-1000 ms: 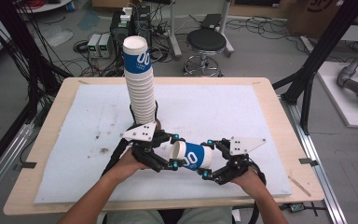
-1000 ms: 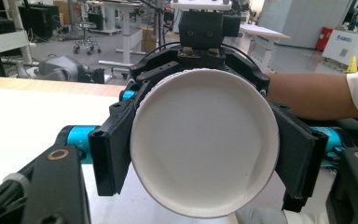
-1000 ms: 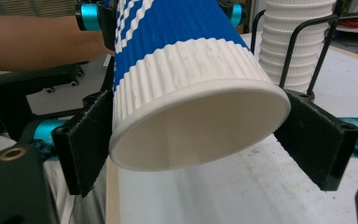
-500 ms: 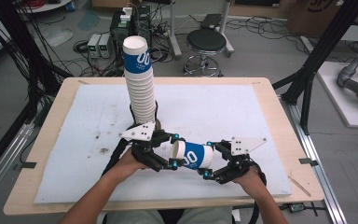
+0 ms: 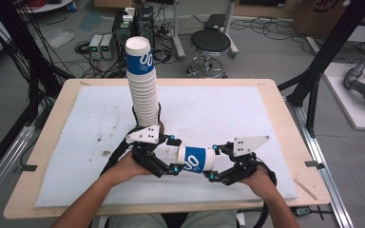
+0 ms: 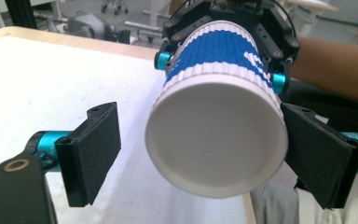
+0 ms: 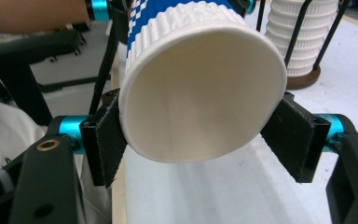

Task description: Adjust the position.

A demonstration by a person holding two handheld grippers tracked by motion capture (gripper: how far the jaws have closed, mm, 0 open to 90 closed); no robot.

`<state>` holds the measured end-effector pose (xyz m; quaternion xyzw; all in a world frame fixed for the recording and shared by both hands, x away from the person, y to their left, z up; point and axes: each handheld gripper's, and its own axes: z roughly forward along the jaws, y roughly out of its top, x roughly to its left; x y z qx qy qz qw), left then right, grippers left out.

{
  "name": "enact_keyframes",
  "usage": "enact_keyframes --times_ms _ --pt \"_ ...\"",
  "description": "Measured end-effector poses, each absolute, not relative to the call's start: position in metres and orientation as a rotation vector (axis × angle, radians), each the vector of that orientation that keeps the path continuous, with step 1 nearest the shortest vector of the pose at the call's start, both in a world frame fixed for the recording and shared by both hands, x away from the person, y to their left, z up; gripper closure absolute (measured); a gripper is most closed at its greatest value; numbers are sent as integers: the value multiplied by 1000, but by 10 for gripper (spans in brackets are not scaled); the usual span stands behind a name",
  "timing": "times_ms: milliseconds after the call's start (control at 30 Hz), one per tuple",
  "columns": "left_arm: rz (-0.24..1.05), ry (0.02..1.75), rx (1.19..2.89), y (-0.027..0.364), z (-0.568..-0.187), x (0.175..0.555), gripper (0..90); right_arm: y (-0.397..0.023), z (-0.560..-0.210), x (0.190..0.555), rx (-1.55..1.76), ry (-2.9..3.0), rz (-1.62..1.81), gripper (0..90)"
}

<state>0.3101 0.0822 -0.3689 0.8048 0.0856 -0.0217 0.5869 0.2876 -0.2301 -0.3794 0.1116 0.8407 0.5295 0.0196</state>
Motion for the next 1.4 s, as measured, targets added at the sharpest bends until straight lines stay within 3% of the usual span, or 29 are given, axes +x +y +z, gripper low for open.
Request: enact_keyframes --times_ms 467,833,1400 --pt "-42 137 2094 81 -343 314 149 -216 -350 291 248 2777 1339 276" --pt "-50 102 2202 71 -340 315 149 -195 -346 291 141 2880 1068 277" --pt "-103 -8 2334 42 -343 313 180 -183 -339 295 104 2920 918 276"
